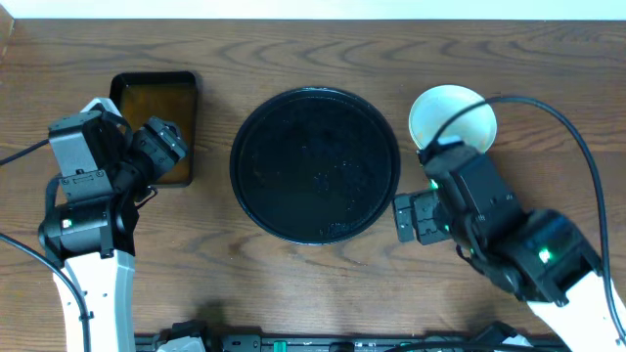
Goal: Clean dirty plates on tray and stack at the side
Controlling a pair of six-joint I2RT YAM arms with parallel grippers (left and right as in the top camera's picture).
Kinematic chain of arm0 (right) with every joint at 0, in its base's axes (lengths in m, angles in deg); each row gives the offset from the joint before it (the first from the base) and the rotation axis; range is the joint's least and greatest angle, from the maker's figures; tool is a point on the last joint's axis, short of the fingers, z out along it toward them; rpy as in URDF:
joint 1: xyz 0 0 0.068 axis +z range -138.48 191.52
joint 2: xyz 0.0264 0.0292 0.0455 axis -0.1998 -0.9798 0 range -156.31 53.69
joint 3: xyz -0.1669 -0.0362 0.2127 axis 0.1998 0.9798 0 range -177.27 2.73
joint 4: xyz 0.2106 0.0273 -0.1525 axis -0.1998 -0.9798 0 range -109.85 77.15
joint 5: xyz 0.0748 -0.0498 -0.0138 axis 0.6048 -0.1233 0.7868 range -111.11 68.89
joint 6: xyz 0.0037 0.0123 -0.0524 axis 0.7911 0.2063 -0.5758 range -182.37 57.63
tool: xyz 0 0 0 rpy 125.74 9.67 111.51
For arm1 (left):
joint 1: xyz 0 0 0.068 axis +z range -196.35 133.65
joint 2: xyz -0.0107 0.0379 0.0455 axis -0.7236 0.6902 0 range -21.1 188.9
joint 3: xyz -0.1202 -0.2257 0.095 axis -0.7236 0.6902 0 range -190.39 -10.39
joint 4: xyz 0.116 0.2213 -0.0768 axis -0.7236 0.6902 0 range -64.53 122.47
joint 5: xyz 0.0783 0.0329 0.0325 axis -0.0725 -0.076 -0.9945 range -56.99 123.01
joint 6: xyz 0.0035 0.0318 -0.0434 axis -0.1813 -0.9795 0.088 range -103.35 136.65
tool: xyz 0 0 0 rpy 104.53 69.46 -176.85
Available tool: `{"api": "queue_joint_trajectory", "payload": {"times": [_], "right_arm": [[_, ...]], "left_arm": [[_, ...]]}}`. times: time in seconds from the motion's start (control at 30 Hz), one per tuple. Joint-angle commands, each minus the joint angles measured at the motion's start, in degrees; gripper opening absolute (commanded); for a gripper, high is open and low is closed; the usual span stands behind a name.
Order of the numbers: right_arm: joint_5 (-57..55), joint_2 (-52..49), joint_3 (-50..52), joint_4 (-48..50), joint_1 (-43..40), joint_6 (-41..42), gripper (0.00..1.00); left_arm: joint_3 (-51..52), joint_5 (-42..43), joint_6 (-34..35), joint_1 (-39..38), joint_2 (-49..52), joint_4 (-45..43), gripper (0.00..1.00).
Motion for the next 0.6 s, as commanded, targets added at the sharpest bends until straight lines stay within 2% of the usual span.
{"api": "queue_joint_trajectory", "payload": {"times": [0.0,0.2,0.37,0.57], "right_arm": [[-1.66,9.25,8.33,7.26,-1.07,-0.28,0.99],[2.56,24.92,23.47,21.14,-10.43,-0.52,0.99],[8.81,38.12,35.52,28.98,-18.14,-5.11,0.99],[7.08,49.4,45.0,34.1,-20.31,-5.22,0.99]], "left_arm": [[0.11,0.26,0.04,0.15,0.17,0.17,0.83],[0.11,0.26,0.04,0.15,0.17,0.17,0.83],[0.11,0.26,0.04,0.15,0.17,0.17,0.83],[0.11,0.26,0.04,0.15,0.17,0.17,0.83]]}}
